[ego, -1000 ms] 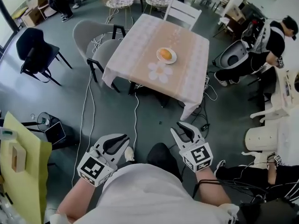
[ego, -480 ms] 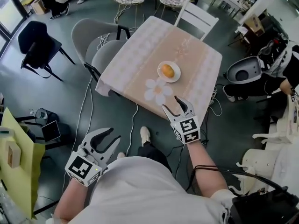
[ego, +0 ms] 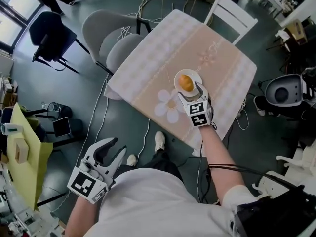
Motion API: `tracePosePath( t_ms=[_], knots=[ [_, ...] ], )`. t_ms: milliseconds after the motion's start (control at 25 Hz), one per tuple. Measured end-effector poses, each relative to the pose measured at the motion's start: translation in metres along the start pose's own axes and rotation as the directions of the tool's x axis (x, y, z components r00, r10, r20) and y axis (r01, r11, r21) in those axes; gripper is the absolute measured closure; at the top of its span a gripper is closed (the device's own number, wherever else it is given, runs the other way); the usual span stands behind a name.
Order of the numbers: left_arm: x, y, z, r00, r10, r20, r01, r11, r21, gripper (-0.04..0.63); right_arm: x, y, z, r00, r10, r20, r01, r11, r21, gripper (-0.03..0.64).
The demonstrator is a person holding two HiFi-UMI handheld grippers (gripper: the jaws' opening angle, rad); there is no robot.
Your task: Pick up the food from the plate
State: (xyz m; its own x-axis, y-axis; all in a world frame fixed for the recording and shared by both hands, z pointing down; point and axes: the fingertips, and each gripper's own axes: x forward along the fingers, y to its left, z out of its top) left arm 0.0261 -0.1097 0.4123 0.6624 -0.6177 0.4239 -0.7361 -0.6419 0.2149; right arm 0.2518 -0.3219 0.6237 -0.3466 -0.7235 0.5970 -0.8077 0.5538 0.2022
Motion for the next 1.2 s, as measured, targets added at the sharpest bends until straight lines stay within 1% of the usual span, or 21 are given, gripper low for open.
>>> tracePosePath(
  t_ms=[120,240,360,520,560,640,760,880,1080,1200],
  knots=[
    [0.005,0.001,-0.001,0.999,0.043,-0.018,-0.044,0.999,-0.029,0.466,0.031,-0.008,-0.006,1.0,0.011,-0.024,-0.011,1.0,-0.005,0.258],
    [0.007,0.005,-0.004,0.996,0.08,-0.033,-0.081,0.996,-0.034,0.466,0.054,-0.01,-0.012,0.999,0.017,-0.049,-0.019,0.999,-0.035,0.256],
    [0.004,0.01,-0.002,0.993,0.115,-0.024,-0.116,0.992,-0.048,0.466,0.071,-0.01,-0.023,0.995,0.017,-0.094,-0.024,0.997,-0.067,0.256],
    [-0.007,0.022,0.0,0.987,0.161,-0.005,-0.161,0.987,-0.017,0.466,0.08,-0.019,-0.034,0.991,-0.026,-0.131,0.015,0.996,-0.088,0.259],
    [-0.01,0.024,0.0,0.986,0.168,-0.001,-0.168,0.986,-0.015,0.466,0.079,-0.021,-0.035,0.991,-0.03,-0.133,0.019,0.996,-0.083,0.277],
    [-0.015,0.026,0.0,0.984,0.175,0.007,-0.175,0.984,-0.017,0.466,0.078,-0.024,-0.034,0.991,-0.023,-0.128,0.014,0.998,-0.068,0.285],
    [-0.019,0.03,0.0,0.985,0.17,0.02,-0.17,0.985,-0.018,0.466,0.07,-0.024,-0.027,0.994,-0.016,-0.108,0.012,0.999,-0.042,0.287],
    [-0.023,0.033,0.0,0.988,0.148,0.031,-0.148,0.989,-0.011,0.466,0.052,-0.02,-0.018,0.996,-0.018,-0.089,0.017,1.0,-0.016,0.287],
    [-0.03,0.032,-0.001,0.995,0.082,0.057,-0.082,0.997,0.003,0.466,0.012,-0.004,0.003,0.998,-0.029,-0.047,0.03,1.0,0.003,0.287],
    [-0.039,0.029,-0.003,0.997,0.032,0.076,-0.033,0.999,0.014,0.466,-0.017,0.011,0.021,0.999,-0.049,-0.001,0.049,0.999,0.008,0.288]
  ],
)
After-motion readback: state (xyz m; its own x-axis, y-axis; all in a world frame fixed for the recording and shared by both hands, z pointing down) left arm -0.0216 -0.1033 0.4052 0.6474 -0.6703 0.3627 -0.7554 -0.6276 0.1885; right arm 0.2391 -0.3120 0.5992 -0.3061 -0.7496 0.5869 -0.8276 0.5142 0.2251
